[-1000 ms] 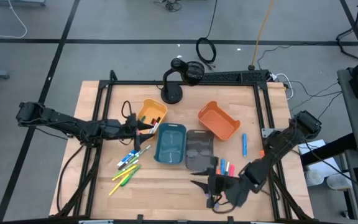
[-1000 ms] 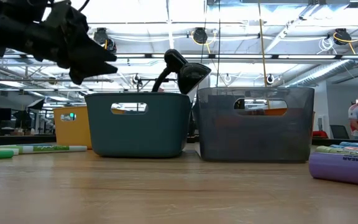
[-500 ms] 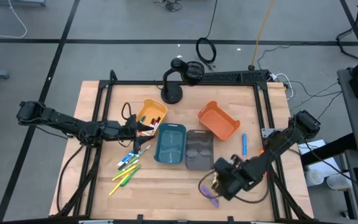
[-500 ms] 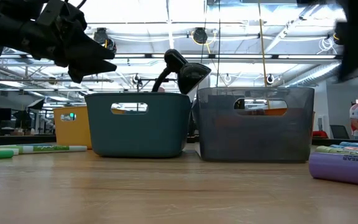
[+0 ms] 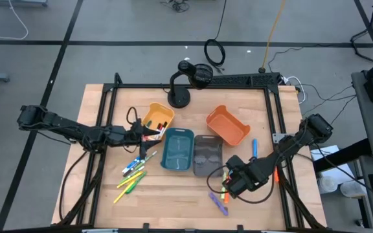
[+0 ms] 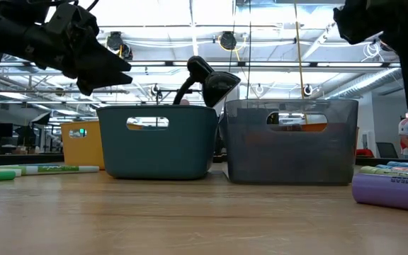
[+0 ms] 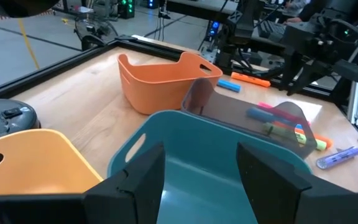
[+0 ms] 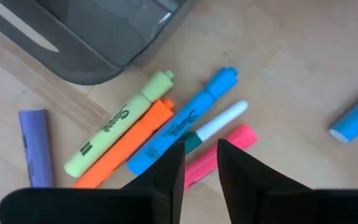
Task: Pick & Place Markers
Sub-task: Put the white and green highlighter into the yellow bin
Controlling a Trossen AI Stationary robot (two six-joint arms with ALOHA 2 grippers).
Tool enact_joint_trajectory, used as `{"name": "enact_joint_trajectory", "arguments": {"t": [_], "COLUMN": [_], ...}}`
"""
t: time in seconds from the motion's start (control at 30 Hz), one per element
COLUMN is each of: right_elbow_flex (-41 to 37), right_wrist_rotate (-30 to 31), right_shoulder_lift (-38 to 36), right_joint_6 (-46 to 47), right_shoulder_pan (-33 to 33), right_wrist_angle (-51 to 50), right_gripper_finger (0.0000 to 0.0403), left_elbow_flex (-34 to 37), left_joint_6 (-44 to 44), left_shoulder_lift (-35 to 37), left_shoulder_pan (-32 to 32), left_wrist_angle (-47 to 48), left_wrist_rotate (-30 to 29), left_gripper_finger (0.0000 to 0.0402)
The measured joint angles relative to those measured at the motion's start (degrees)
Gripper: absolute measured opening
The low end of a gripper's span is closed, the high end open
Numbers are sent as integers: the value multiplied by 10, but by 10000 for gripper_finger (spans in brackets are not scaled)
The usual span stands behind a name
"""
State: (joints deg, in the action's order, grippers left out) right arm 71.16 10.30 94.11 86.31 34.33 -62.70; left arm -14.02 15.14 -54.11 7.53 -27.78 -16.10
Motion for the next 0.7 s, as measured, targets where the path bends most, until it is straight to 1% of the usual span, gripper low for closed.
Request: {"name": "enact_joint_trajectory", "arguments": {"t": [0.1,0.3,0.43,0.57,0.7], "right_elbow_flex": [-22,-97,-138,-168,-180], "right_wrist_rotate": [-2,-42,-54,-60,-71], "right_shoulder_lift": [0,0,0,0,-1], "right_joint_6": [0,13,14,13,3], "right_shoulder_pan": [-2,-2,-2,-9,-17], "right_wrist_angle": [25,96,138,192,230], "right_gripper_finger": [84,84,84,85,85], "left_elbow_flex": [0,0,0,0,0], "left_joint_6": [0,0,0,1,1], "left_shoulder_lift": [0,0,0,0,0], "left_shoulder_pan": [0,0,0,0,0], "left_wrist_angle": [8,11,10,10,10], "left_wrist_rotate": [0,0,-3,-5,-5], "left_gripper_finger": [205,205,205,205,205]}}
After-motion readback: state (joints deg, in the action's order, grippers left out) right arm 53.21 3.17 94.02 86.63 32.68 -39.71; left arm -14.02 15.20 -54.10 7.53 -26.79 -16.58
